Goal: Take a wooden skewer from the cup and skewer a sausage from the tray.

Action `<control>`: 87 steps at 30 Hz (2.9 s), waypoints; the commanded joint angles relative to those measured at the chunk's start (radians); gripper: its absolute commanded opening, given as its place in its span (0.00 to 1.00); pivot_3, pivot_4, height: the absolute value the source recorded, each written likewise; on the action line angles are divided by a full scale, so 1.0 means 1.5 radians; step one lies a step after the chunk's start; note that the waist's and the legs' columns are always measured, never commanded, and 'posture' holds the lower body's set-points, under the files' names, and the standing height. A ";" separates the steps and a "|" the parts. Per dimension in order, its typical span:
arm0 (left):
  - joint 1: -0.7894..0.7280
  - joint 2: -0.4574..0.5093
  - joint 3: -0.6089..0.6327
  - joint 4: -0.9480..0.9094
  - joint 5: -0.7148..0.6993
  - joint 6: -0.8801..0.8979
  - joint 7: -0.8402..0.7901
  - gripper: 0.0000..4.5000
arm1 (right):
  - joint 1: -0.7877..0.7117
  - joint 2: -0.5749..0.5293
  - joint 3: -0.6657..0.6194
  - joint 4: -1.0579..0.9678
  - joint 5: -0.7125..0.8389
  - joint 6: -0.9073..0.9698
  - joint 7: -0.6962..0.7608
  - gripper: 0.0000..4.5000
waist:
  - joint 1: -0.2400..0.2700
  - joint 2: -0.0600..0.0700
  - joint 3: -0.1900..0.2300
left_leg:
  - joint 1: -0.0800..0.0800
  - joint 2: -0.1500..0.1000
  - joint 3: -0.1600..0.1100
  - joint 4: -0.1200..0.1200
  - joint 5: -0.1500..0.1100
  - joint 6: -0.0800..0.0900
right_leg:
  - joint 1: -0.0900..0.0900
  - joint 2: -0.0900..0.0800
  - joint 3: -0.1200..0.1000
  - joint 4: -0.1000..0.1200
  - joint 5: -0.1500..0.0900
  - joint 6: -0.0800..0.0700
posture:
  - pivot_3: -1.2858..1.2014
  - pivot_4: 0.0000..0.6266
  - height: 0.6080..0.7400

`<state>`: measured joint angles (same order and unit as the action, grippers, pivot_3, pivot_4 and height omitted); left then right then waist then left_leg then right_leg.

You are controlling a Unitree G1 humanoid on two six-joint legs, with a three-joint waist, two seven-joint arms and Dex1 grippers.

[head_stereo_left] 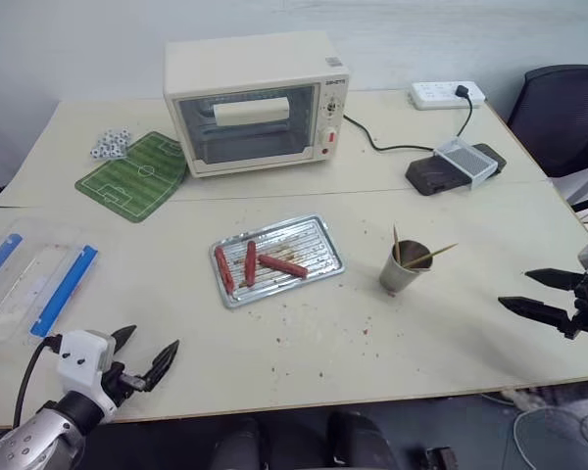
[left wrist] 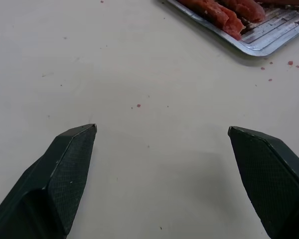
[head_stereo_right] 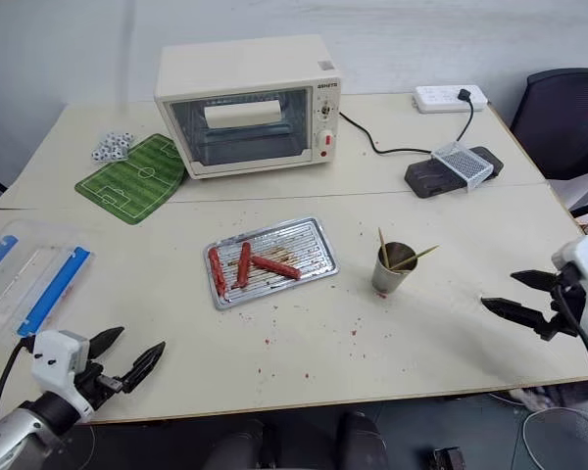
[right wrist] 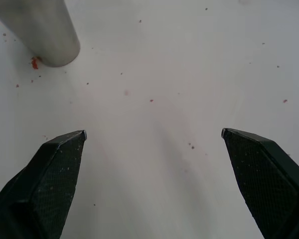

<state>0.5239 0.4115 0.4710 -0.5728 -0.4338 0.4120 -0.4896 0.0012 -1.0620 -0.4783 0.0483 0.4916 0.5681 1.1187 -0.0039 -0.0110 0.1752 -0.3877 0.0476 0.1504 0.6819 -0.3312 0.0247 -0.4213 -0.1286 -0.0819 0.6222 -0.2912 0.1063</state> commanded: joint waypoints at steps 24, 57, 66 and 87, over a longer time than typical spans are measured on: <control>-0.099 0.079 0.024 -0.056 -0.155 0.075 -0.036 1.00 | -0.024 0.073 -0.038 -0.127 0.111 0.102 -0.056 1.00 | 0.002 0.000 0.000 | 0.000 0.000 -0.001 0.000 0.000 0.000 | 0.001 0.000 -0.001 0.000 0.000 0.000 | 0.52 0.24 1.00; -0.469 0.240 -0.111 -0.083 -0.303 0.212 -0.063 1.00 | -0.121 0.186 -0.070 -0.243 0.355 0.249 -0.289 0.51 | 0.002 0.000 0.000 | 0.001 0.001 -0.001 0.000 0.002 -0.003 | 0.002 0.008 0.002 0.000 0.001 0.001 | 0.52 0.24 1.00; -0.498 0.235 -0.121 -0.081 -0.310 0.229 -0.049 1.00 | -0.061 0.165 -0.166 -0.271 0.456 0.299 -0.333 0.51 | 0.003 0.000 0.000 | 0.001 0.001 -0.001 0.000 0.002 -0.003 | 0.003 0.008 0.002 0.000 0.001 0.001 | 0.52 0.24 1.00; -0.571 0.217 -0.168 -0.039 -0.284 0.211 -0.060 1.00 | 0.001 0.368 -0.053 -0.343 0.513 0.182 -0.531 0.51 | 0.002 0.000 0.000 | 0.002 0.001 -0.001 0.000 0.003 -0.004 | 0.003 0.009 0.003 0.000 0.001 0.001 | 0.52 0.24 1.00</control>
<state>-0.3159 0.7341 0.2120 -0.6159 -0.8606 0.7511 -0.5702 -0.0070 -0.5120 -0.5512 -0.4344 1.2515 0.8698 0.3262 -0.0005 -0.0106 0.1747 -0.3854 0.0487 0.1483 0.6824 -0.3274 0.0189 -0.4165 -0.1152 -0.0779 0.6218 -0.2902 0.1081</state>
